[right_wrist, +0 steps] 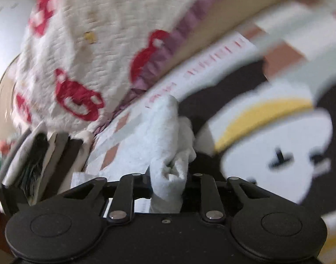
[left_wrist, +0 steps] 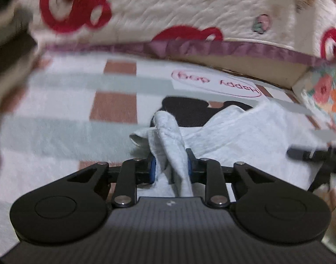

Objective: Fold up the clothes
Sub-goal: 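Lift the folded grey shirt with both grippers toward the clothes stack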

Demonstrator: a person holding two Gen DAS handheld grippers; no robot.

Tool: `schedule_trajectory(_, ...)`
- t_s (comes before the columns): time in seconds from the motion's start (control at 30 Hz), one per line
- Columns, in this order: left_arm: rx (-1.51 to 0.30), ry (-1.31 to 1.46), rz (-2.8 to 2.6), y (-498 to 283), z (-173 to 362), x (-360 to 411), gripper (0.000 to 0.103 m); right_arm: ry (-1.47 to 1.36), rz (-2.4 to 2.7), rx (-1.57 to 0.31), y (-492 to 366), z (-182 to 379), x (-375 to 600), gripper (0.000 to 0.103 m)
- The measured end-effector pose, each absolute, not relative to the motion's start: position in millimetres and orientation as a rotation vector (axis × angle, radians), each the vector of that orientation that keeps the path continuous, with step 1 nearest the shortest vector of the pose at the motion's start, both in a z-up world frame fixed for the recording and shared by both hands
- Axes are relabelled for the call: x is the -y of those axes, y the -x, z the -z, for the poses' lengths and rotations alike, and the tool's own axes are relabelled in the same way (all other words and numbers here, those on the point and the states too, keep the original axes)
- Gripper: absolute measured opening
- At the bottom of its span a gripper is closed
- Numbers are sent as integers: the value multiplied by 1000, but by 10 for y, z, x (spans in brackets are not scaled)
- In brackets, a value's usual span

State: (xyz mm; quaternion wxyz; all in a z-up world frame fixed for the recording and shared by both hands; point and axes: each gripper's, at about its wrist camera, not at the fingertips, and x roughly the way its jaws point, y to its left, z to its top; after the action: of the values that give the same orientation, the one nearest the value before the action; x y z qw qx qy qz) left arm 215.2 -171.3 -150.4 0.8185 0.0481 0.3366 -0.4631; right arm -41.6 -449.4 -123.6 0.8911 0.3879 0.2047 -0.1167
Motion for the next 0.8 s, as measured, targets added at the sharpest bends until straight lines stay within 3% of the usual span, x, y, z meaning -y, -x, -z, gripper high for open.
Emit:
schedule_trajectory(0.27,-528,24,929,-1750,936,1231,20,-455,130,-402,206,508,4379,21)
schedule_trajectory(0.8,-54,208,501,-1927,-1242,-713,20,-139,-350,-300,-1721,-1823,2909,21)
